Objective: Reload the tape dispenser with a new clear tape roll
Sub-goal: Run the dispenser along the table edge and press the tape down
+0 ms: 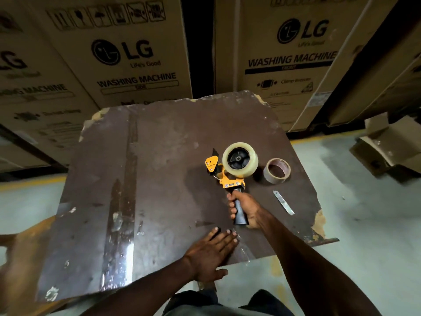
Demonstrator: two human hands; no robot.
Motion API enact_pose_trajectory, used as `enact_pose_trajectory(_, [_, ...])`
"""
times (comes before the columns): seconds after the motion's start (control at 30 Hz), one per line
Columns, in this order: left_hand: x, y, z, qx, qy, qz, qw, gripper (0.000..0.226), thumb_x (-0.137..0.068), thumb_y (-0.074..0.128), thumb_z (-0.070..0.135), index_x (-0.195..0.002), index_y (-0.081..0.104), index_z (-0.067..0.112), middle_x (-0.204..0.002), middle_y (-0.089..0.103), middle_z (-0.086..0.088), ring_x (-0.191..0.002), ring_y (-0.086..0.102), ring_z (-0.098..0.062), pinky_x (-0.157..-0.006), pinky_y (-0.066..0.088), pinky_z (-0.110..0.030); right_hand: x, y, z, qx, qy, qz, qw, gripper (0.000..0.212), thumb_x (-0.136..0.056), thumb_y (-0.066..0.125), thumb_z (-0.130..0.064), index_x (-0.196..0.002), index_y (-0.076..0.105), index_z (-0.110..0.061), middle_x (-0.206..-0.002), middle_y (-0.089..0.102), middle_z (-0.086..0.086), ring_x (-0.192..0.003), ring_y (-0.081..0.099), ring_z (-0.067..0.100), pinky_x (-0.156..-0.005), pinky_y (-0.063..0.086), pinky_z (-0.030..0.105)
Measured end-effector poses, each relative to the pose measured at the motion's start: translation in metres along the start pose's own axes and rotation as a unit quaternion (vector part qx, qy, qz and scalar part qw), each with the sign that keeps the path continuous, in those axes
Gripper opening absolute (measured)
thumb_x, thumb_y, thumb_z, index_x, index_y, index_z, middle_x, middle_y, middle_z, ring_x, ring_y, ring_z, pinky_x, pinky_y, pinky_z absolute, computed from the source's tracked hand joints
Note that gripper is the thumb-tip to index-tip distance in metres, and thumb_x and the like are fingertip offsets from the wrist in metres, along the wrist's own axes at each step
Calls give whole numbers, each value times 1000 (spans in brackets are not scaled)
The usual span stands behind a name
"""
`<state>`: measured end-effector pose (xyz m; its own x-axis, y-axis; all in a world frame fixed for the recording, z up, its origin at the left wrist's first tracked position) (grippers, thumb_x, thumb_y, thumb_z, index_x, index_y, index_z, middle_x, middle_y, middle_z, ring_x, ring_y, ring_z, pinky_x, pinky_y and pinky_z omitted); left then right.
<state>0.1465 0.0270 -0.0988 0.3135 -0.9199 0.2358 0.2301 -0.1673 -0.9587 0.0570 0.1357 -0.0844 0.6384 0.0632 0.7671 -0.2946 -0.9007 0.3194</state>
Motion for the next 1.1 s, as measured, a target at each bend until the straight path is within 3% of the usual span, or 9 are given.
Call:
enact_pose_trajectory(0.27, [-2,-18,-75,23,-99,39,994,84,-86,45,61,-149,36,6,-153,42,-15,-139,44,-28,-115,24,-51,-34,22,-34,33,31,-25,999,22,-94,50,-22,-74,53,-15,-52,49,1,-42,47,14,-42,40,22])
enact_pose_trajectory(0.53, [-9,-33,-99,42,-193,72,978,82,-82,51,59,-145,43,8,-148,50,-11,-135,50,-26,-111,36,-47,-59,20,-47,31,56,-37,997,16,-94,52,-22,-80,51,-14,-60,53,8,-47,55,19,-41,43,22])
enact_pose_trajectory(0.67, [-14,-38,-104,51,-231,76,969,81,-83,50,57,-146,41,7,-148,50,-11,-136,48,-26,-115,23,-42,-61,12,-48,84,50,-18,995,15,-95,57,-24,-93,56,-9,-63,63,14,-51,66,25,-44,53,26])
enact_pose_trajectory(0.77, [-19,-41,-110,56,-252,73,963,80,-87,48,56,-148,37,7,-153,43,-12,-141,42,-28,-114,16,-42,-67,-2,-55,199,-4,20,980,30,-88,69,-33,-99,60,-7,-68,70,19,-60,71,34,-58,62,45])
enact_pose_trajectory(0.83, [-22,-46,-116,52,-265,76,960,79,-88,47,55,-149,37,7,-154,41,-12,-142,41,-29,-119,21,-45,-70,-14,-66,321,-65,59,943,43,-78,71,-56,-91,67,-15,-74,74,15,-69,72,35,-74,61,56])
enact_pose_trajectory(0.93, [-26,-60,-128,46,-298,98,948,75,-91,43,52,-148,38,5,-154,41,-14,-143,39,-30,-116,29,-51,-67,-18,-83,527,-128,110,833,74,-66,46,-85,-94,69,-21,-92,76,8,-89,71,32,-79,56,37])
enact_pose_trajectory(1.1, [-33,-94,-154,41,-364,144,919,69,-93,40,44,-147,39,2,-154,40,-17,-144,36,-32,-118,15,-45,-43,-10,-106,645,-200,145,724,67,-83,44,-76,-102,69,-16,-105,72,17,-103,67,38,-78,51,38])
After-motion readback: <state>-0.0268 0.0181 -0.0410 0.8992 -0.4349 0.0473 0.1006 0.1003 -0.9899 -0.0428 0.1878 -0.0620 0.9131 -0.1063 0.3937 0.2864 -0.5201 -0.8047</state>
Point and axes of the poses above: each hand's wrist, its own x-axis away from the middle knuckle, its own y-axis out of the palm, z = x × y, the point moved 9 cm from there along -x, towards the middle knuckle
